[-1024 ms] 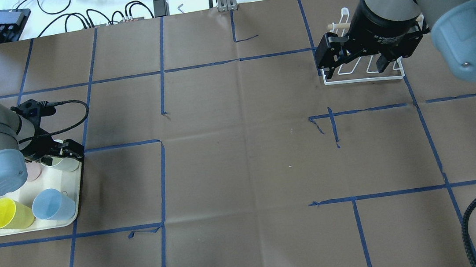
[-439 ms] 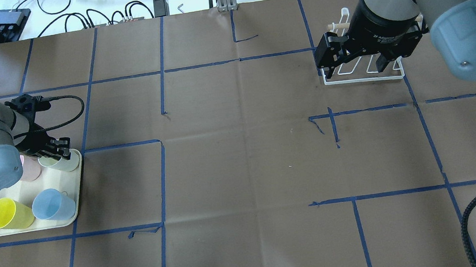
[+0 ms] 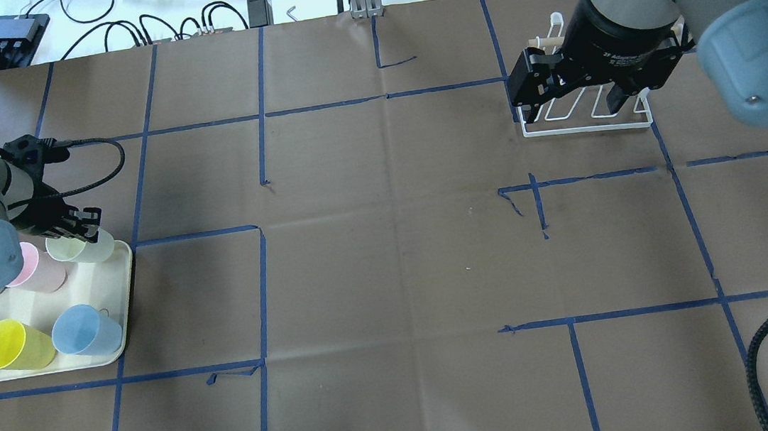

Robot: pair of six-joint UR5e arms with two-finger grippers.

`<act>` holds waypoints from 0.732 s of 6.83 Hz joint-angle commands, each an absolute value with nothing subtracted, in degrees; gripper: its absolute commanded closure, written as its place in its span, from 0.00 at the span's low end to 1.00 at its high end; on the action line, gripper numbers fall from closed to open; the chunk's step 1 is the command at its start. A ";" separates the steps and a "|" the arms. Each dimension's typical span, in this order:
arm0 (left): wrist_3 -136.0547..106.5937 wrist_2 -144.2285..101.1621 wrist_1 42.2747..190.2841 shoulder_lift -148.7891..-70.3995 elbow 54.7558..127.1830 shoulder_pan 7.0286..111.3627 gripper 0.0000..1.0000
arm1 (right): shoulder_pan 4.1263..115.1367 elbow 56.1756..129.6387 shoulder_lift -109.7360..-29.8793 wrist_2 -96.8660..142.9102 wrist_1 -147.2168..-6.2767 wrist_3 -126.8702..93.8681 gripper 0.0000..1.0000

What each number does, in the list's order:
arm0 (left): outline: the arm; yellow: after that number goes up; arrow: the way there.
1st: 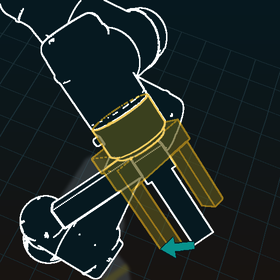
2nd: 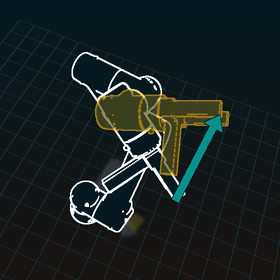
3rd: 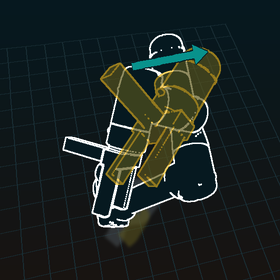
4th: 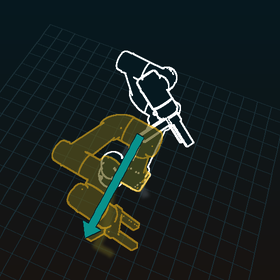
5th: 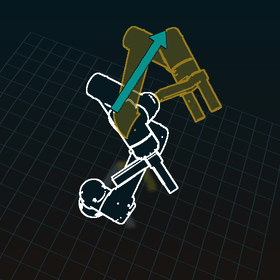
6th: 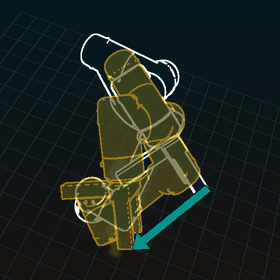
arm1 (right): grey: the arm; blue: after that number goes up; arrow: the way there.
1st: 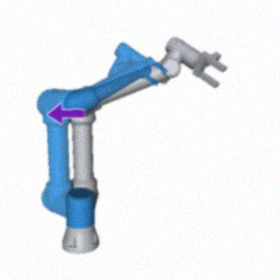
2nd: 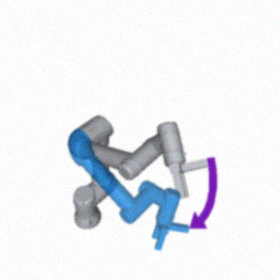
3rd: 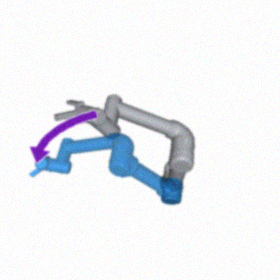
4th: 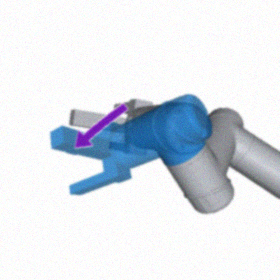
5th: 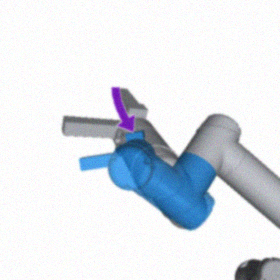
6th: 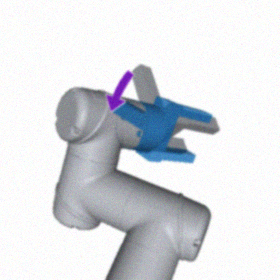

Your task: Transfer IKEA cup to right arm and place on rack

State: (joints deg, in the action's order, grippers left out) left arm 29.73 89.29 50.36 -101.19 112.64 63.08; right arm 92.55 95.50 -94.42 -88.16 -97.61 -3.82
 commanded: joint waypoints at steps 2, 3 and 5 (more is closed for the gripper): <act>29.10 89.03 71.72 -101.07 95.78 64.77 1.00 | 92.55 98.24 -94.48 -82.06 -114.02 -4.31 0.00; 28.05 87.99 80.68 -101.16 88.67 67.12 1.00 | 92.55 100.35 -94.57 -78.35 -121.30 -5.09 0.00; 14.75 86.06 90.41 -101.69 79.75 73.96 1.00 | 92.72 105.35 -95.62 -77.96 -134.67 -18.64 0.00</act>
